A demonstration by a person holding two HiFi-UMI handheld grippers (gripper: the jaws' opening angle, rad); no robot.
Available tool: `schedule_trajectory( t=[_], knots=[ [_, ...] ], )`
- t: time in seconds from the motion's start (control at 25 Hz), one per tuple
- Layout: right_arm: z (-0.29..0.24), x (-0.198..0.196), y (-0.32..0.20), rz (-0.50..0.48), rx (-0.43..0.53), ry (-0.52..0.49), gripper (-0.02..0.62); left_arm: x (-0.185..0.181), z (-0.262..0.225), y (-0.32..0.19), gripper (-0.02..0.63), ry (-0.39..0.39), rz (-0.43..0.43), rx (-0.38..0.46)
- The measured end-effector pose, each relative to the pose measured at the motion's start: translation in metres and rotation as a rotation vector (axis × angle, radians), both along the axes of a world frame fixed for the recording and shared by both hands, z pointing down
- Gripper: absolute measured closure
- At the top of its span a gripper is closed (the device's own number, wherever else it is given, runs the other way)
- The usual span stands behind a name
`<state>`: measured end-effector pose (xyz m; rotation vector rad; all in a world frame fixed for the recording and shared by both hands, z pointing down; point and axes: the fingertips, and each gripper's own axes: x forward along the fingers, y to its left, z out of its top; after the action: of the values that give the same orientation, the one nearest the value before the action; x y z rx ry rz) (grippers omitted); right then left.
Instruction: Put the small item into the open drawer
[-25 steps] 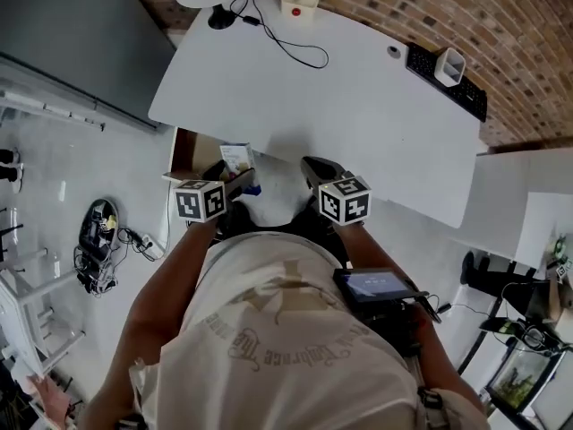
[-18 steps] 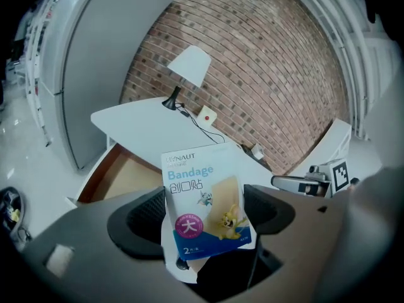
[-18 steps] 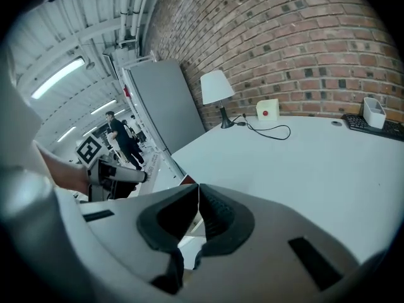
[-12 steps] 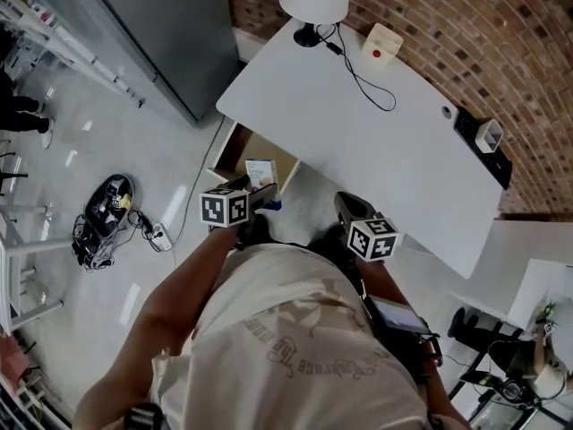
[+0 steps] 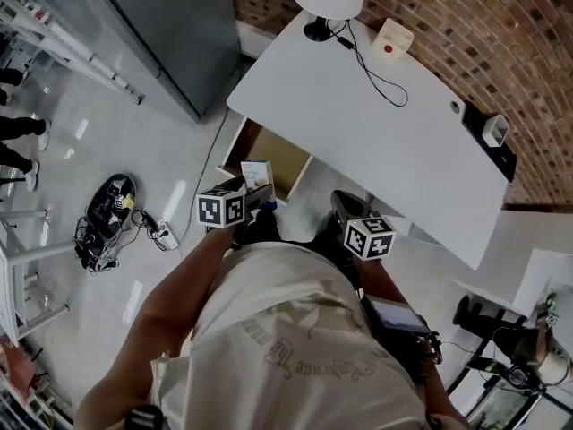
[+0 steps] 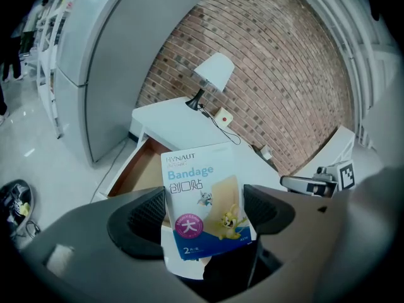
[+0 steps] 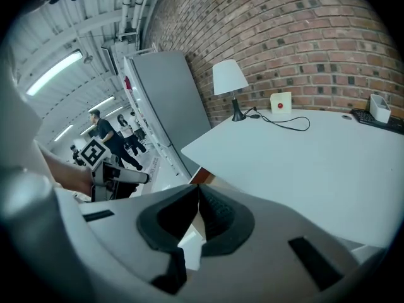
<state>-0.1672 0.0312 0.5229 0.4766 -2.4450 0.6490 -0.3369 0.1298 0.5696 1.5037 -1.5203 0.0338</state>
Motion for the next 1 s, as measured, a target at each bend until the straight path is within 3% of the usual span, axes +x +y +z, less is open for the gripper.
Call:
schedule_trajectory(
  t=[0.68,1.0],
  knots=[
    [0.029,-0.016,0.021,0.009,-0.061,0.043,0.589,-0.013,0.038,0.024,0.215,0.002,0.068,-0.102],
    [0.039,-0.007,0.018,0.049,-0.083,0.042,0.589,0.005,0.054,0.021,0.215,0.010,0.133,-0.144]
  ],
)
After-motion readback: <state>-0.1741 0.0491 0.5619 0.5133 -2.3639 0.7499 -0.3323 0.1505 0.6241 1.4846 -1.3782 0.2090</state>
